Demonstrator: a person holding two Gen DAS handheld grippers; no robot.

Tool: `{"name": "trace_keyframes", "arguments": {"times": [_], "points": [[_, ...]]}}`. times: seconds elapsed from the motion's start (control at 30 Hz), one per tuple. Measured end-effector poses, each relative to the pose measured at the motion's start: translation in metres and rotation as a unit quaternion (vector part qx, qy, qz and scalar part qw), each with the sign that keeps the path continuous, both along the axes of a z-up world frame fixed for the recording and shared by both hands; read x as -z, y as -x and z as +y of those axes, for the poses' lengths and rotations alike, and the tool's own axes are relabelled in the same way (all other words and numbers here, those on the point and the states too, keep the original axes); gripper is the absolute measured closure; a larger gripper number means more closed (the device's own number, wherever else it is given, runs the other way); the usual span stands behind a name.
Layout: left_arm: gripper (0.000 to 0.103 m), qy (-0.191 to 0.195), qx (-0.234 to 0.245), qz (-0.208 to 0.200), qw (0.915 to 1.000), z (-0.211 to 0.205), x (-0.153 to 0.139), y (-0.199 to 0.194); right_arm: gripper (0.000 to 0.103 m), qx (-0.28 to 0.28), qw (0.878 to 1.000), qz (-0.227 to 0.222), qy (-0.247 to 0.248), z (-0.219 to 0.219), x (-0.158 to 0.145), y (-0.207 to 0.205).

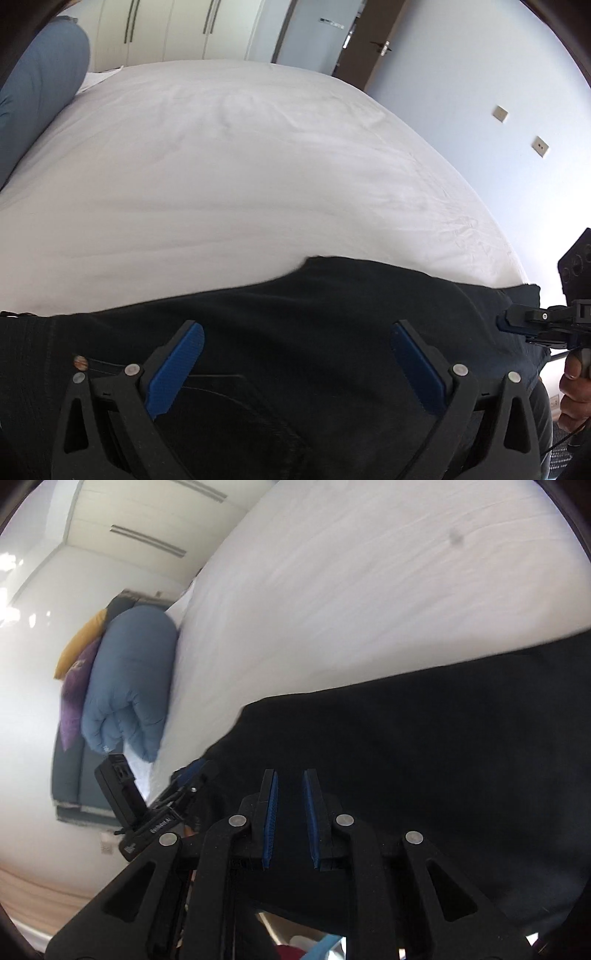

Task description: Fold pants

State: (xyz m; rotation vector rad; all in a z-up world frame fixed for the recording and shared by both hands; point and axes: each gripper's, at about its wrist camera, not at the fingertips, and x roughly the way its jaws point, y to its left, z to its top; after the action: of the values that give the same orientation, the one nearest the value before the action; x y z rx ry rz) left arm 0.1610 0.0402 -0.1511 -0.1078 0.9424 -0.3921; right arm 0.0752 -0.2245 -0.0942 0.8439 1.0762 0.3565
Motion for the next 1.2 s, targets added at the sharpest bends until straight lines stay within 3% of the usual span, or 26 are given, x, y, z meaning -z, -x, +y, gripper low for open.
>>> {"name": "trace_keyframes", "arguments": {"times": [0.13, 0.17, 0.23, 0.27, 0.37, 0.43, 0.53, 0.6, 0.67, 0.73, 0.8, 0.9, 1.0, 1.1, 1.2], "points": [[0.001, -0.021, -0.056, 0.022, 0.998, 0.07, 0.022, -0.01, 0.088, -0.05, 0.997, 0.026, -0.062, 0.06, 0.048, -0.075], [0.001, -0.016, -0.065, 0.028, 0.9974, 0.081, 0.034, -0.01, 0.088, -0.065, 0.996, 0.029, -0.058, 0.074, 0.058, -0.083], [0.002, 0.037, -0.045, 0.011, 0.9982, 0.101, 0.045, 0.001, 0.09, -0.088, 0.995, 0.052, -0.002, 0.117, 0.097, -0.107], [0.002, 0.056, -0.039, -0.001, 0.9977, 0.11, 0.044, 0.006, 0.092, -0.088, 0.994, 0.057, 0.007, 0.119, 0.111, -0.117], [0.002, 0.074, -0.031, -0.003, 0.9967, 0.117, 0.042, 0.008, 0.095, -0.032, 0.998, 0.042, -0.028, 0.09, 0.128, -0.124], [0.002, 0.07, -0.033, -0.002, 0.997, 0.115, 0.041, 0.008, 0.094, 0.034, 0.999, 0.025, 0.005, 0.054, 0.122, -0.109], [0.002, 0.032, -0.048, -0.016, 0.9982, 0.097, 0.028, 0.017, 0.09, 0.104, 0.993, 0.021, 0.051, 0.004, 0.1, -0.077], [0.002, 0.053, -0.044, -0.027, 0.9972, 0.081, 0.019, 0.026, 0.09, 0.087, 0.996, -0.01, 0.029, 0.001, 0.082, -0.055], [0.0, 0.06, -0.04, -0.032, 0.9969, 0.062, 0.015, 0.038, 0.09, 0.033, 0.999, -0.037, -0.012, 0.021, 0.075, -0.029], [0.0, 0.041, -0.021, -0.018, 0.9988, 0.041, 0.023, 0.047, 0.09, -0.023, 0.999, -0.027, -0.007, 0.056, 0.084, -0.001], [0.0, 0.019, -0.014, 0.005, 0.9997, 0.026, 0.039, 0.054, 0.09, -0.021, 1.0, 0.004, 0.017, 0.071, 0.109, 0.016], [0.0, -0.002, -0.013, 0.0, 0.9999, 0.018, 0.044, 0.07, 0.092, 0.062, 0.996, 0.022, -0.063, 0.039, 0.142, 0.044], [0.0, 0.015, -0.02, 0.009, 0.9996, 0.016, 0.042, 0.079, 0.092, 0.145, 0.989, 0.016, -0.02, -0.031, 0.136, 0.077], [0.0, 0.014, -0.017, 0.015, 0.9996, 0.007, 0.038, 0.087, 0.092, 0.233, 0.972, 0.021, -0.01, -0.108, 0.127, 0.124], [0.0, 0.02, 0.0, 0.016, 0.9997, -0.012, 0.03, 0.091, 0.089, 0.31, 0.947, 0.005, 0.081, -0.159, 0.1, 0.175]]}}
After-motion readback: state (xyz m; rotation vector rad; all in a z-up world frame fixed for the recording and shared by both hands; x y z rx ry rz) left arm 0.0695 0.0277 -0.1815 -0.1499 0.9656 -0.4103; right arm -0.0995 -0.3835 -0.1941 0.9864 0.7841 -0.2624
